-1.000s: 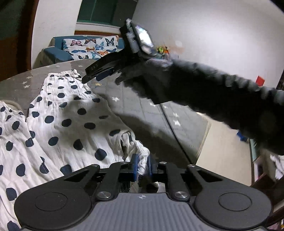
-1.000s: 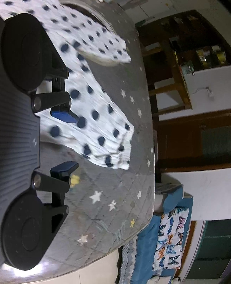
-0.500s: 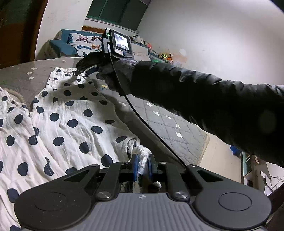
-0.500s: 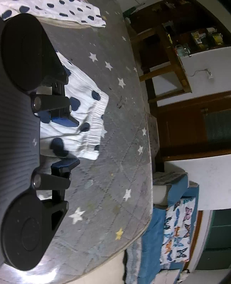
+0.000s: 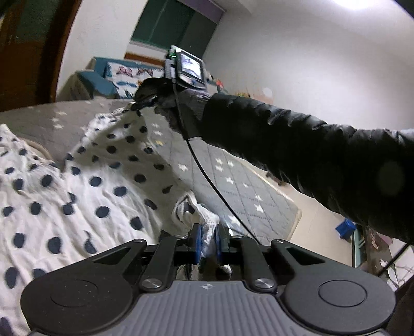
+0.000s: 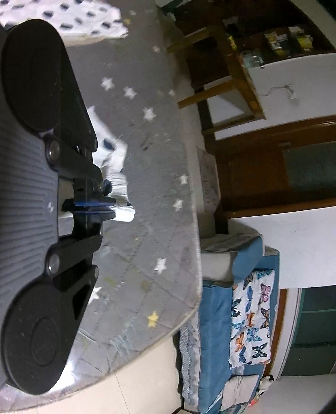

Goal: Fold clothes

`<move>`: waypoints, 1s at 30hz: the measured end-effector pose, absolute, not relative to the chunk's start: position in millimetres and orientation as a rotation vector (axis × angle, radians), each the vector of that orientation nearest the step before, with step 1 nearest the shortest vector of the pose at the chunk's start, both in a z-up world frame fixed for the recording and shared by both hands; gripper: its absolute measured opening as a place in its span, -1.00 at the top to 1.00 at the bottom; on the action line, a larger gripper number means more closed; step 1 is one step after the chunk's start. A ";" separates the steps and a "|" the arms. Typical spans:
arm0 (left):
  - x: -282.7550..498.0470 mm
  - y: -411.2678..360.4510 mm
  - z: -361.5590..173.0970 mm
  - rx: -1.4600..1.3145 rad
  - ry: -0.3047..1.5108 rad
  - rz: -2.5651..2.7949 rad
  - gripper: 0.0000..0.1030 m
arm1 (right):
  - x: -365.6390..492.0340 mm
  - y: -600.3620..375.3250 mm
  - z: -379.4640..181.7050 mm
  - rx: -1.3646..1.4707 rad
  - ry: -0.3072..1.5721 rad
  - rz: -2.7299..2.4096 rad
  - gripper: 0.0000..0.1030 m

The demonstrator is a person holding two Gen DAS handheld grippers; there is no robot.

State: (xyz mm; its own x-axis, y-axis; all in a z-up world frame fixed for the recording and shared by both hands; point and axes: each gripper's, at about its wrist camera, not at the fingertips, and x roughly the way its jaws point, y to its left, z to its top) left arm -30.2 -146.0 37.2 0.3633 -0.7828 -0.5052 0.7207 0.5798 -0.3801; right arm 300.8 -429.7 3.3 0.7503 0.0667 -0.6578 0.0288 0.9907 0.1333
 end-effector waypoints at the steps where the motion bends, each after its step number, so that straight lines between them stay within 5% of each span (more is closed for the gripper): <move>1: -32.9 -138.0 40.3 -0.113 0.695 -0.961 0.78 | 299.9 -425.1 11.1 0.141 0.712 0.025 0.95; 15: -80.9 -31.4 50.4 -0.275 0.605 -0.782 0.78 | 313.8 -291.2 87.0 0.109 0.607 0.121 0.96; 30: -99.1 27.9 26.6 -0.409 0.643 -0.628 0.79 | 347.5 -92.8 34.3 -0.055 0.690 0.305 0.96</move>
